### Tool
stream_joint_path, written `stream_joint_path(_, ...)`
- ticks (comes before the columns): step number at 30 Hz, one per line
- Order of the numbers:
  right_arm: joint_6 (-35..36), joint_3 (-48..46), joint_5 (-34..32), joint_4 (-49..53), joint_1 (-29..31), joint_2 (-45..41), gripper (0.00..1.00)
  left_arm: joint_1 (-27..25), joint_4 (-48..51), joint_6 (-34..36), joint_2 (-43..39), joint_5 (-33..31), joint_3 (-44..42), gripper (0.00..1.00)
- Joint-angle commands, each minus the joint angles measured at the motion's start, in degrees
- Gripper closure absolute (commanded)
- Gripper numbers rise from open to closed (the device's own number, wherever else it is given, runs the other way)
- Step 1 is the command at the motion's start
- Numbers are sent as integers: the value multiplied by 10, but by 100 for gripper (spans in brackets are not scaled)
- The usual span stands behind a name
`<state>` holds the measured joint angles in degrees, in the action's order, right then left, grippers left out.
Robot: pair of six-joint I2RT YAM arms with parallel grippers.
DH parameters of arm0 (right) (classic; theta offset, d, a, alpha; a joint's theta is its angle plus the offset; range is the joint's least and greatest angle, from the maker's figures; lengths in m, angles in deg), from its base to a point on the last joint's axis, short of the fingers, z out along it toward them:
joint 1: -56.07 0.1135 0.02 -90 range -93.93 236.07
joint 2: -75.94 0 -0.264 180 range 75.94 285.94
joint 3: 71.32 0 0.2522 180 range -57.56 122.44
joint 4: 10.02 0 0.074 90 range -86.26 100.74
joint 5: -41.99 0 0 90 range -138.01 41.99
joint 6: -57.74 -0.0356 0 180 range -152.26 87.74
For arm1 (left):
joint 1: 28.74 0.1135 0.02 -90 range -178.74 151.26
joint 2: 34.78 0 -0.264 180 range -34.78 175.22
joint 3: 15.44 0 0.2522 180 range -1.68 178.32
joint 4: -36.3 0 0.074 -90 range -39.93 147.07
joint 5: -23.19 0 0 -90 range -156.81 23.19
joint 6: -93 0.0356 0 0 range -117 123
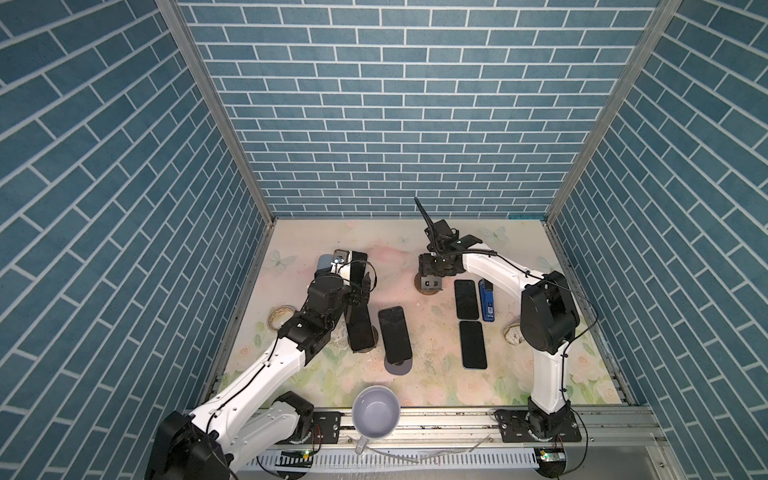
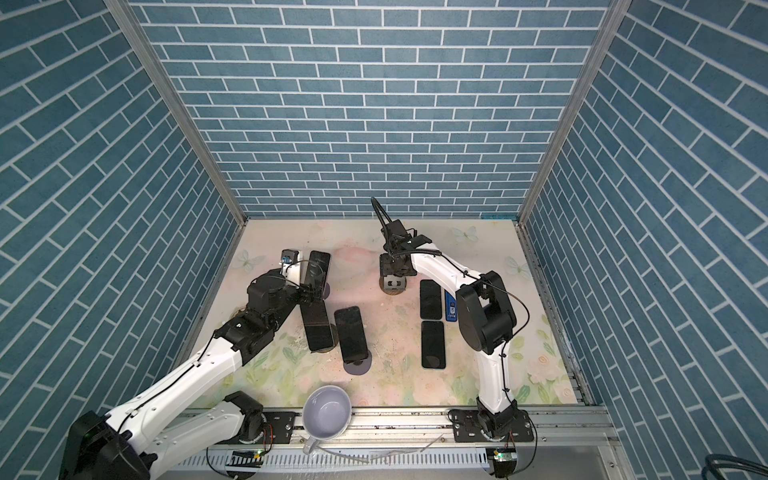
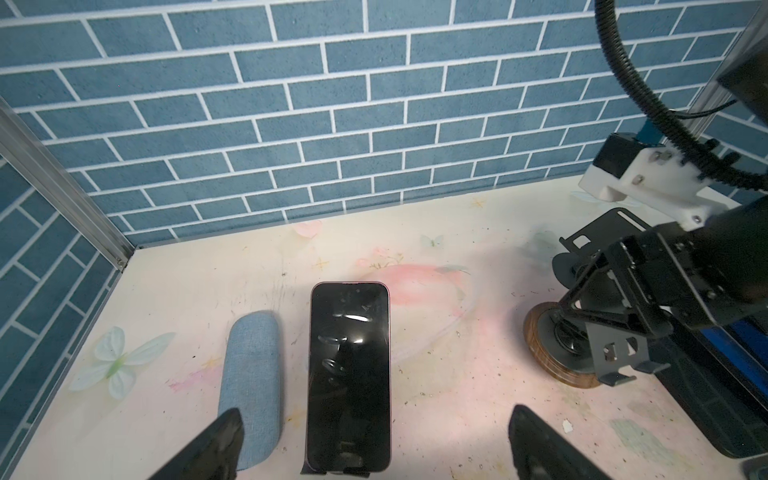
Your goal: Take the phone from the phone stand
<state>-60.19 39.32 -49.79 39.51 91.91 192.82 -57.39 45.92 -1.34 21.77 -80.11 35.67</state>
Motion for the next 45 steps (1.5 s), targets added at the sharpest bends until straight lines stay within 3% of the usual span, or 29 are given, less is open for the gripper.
stream_joint_path(1,27,54,-6,23,-5,25,41,-3,5,9,-5,-9,-8,0)
stream_joint_path(12,41,147,-33,69,-13,114,39,-3,6,9,-3,-10,-10,0)
stream_joint_path(33,28,238,-49,56,-38,194,37,-3,17,10,-1,-6,-3,0)
stream_joint_path(40,19,241,-41,46,-41,205,28,-3,29,11,5,-11,6,0)
stream_joint_path(45,20,210,-31,19,-41,179,17,-3,23,-12,-5,-81,1,0)
